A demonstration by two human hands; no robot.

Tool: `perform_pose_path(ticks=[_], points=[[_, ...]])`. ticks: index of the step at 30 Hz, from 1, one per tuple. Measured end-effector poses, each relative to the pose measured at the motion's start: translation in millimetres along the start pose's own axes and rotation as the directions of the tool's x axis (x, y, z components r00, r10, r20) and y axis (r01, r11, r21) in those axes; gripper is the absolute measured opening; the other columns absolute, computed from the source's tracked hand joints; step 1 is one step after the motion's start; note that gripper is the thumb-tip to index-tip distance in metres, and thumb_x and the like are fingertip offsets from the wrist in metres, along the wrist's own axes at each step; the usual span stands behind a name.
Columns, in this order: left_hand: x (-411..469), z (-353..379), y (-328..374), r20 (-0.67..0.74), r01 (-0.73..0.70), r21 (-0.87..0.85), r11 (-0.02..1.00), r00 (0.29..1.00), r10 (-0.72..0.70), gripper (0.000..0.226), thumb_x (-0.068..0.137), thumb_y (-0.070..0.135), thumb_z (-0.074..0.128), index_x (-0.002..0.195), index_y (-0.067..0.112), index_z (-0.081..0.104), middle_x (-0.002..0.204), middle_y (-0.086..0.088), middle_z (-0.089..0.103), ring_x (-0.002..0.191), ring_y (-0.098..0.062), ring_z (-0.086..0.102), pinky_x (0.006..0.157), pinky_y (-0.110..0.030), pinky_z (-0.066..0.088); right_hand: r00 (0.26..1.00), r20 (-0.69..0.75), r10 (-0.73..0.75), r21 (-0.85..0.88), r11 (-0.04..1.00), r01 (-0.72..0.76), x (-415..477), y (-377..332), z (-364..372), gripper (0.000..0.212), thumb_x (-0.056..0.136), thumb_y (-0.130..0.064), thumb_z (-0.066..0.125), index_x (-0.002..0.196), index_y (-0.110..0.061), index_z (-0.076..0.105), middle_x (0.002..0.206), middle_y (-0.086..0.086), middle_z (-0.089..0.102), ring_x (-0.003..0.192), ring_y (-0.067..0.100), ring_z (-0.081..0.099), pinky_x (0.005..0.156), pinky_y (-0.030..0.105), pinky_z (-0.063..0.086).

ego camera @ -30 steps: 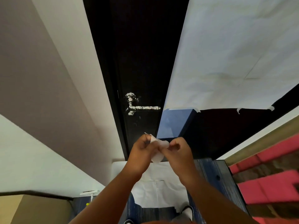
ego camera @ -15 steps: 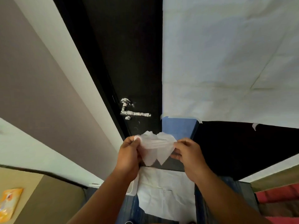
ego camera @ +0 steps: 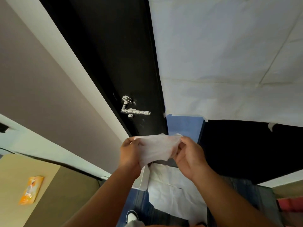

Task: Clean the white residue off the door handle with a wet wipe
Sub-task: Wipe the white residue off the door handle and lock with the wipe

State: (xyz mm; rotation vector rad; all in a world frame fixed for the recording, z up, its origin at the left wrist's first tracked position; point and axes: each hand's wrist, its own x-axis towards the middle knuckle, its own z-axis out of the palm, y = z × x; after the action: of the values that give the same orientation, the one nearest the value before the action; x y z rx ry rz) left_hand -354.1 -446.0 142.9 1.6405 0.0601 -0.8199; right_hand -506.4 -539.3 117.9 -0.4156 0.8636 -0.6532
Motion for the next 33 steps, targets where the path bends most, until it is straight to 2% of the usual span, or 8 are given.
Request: perform_pose_path(ticks=[5, 9, 14, 18, 23, 26, 31, 33], points=[[12, -5, 3, 0.214, 0.217, 0.038, 0.975, 0.952, -0.22, 0.022, 0.091, 0.031, 0.073, 0.102, 0.012, 0.076, 0.102, -0.015, 0.078, 0.091, -0.035, 0.075, 0.078, -0.045, 0.063, 0.996, -0.081, -0.021, -0.06, 0.998, 0.016, 5, 5, 15, 0.029, 0.101, -0.023, 0.05, 0.115, -0.006, 0.068, 0.109, 0.016, 0.075, 0.102, 0.031, 0.071, 0.08, 0.043, 0.06], [32, -15, 13, 0.471, 0.239, -0.013, 0.971, 0.858, -0.205, 0.027, 0.084, 0.013, 0.072, 0.11, 0.009, 0.073, 0.096, -0.011, 0.073, 0.071, -0.023, 0.069, 0.055, -0.029, 0.055, 0.984, -0.163, -0.075, -0.047, 0.997, 0.069, 13, -1, 24, 0.03, 0.099, -0.026, 0.053, 0.118, -0.01, 0.07, 0.114, 0.016, 0.074, 0.108, 0.036, 0.07, 0.094, 0.054, 0.055], [84, -47, 36, 0.389, 0.291, -0.229, 0.929, 0.902, -0.186, 0.021, 0.094, -0.003, 0.056, 0.095, 0.016, 0.064, 0.062, 0.002, 0.057, 0.044, -0.008, 0.046, 0.044, -0.019, 0.045, 0.962, -0.237, -0.136, -0.006, 0.99, 0.138, 16, -4, 43, 0.025, 0.098, -0.025, 0.059, 0.116, -0.013, 0.069, 0.109, 0.014, 0.076, 0.103, 0.036, 0.07, 0.077, 0.047, 0.06], [106, -63, 52, 0.403, 0.072, -0.012, 0.997, 0.913, -0.061, 0.017, 0.096, 0.001, 0.06, 0.094, 0.016, 0.069, 0.068, -0.003, 0.054, 0.048, -0.011, 0.044, 0.045, -0.021, 0.038, 0.942, -0.276, -0.192, -0.182, 0.973, 0.145, 23, 6, 59, 0.029, 0.093, -0.031, 0.061, 0.114, -0.014, 0.073, 0.104, 0.014, 0.075, 0.097, 0.034, 0.069, 0.073, 0.04, 0.057], [90, -47, 48, 0.815, -0.265, 0.218, 0.939, 0.58, -0.026, 0.045, 0.091, 0.003, 0.07, 0.13, 0.025, 0.065, 0.119, -0.002, 0.074, 0.11, -0.019, 0.07, 0.086, -0.026, 0.057, 0.982, -0.077, -0.172, -0.475, 0.872, 0.115, 22, 29, 78, 0.023, 0.097, -0.02, 0.052, 0.091, -0.016, 0.074, 0.097, 0.02, 0.067, 0.087, 0.027, 0.065, 0.075, 0.039, 0.053], [81, -35, 46, 0.894, -0.34, 0.27, 0.901, 0.435, -0.104, 0.047, 0.087, 0.013, 0.078, 0.131, 0.022, 0.066, 0.123, -0.005, 0.073, 0.118, -0.024, 0.068, 0.103, -0.039, 0.054, 0.982, 0.004, -0.187, -0.613, 0.775, 0.15, 18, 26, 85, 0.018, 0.097, -0.023, 0.054, 0.088, -0.02, 0.069, 0.101, 0.022, 0.063, 0.093, 0.032, 0.061, 0.081, 0.048, 0.054], [86, -42, 52, 0.803, -0.316, 0.306, 0.898, 0.593, -0.065, 0.002, 0.091, 0.014, 0.074, 0.09, 0.014, 0.074, 0.078, 0.002, 0.074, 0.072, -0.013, 0.071, 0.06, -0.021, 0.055, 0.97, 0.056, -0.237, -0.712, 0.671, 0.206, 15, 8, 83, 0.008, 0.092, -0.028, 0.069, 0.087, -0.024, 0.073, 0.101, 0.006, 0.069, 0.097, 0.029, 0.066, 0.083, 0.042, 0.056], [95, -44, 54, 0.781, -0.314, 0.263, 0.912, 0.625, -0.01, 0.012, 0.092, 0.013, 0.073, 0.081, 0.018, 0.073, 0.077, -0.003, 0.071, 0.075, -0.017, 0.066, 0.065, -0.025, 0.052, 0.981, 0.094, -0.17, -0.821, 0.545, 0.173, 15, 5, 79, 0.008, 0.088, -0.033, 0.075, 0.095, -0.029, 0.077, 0.103, 0.002, 0.073, 0.097, 0.024, 0.07, 0.079, 0.035, 0.057]])
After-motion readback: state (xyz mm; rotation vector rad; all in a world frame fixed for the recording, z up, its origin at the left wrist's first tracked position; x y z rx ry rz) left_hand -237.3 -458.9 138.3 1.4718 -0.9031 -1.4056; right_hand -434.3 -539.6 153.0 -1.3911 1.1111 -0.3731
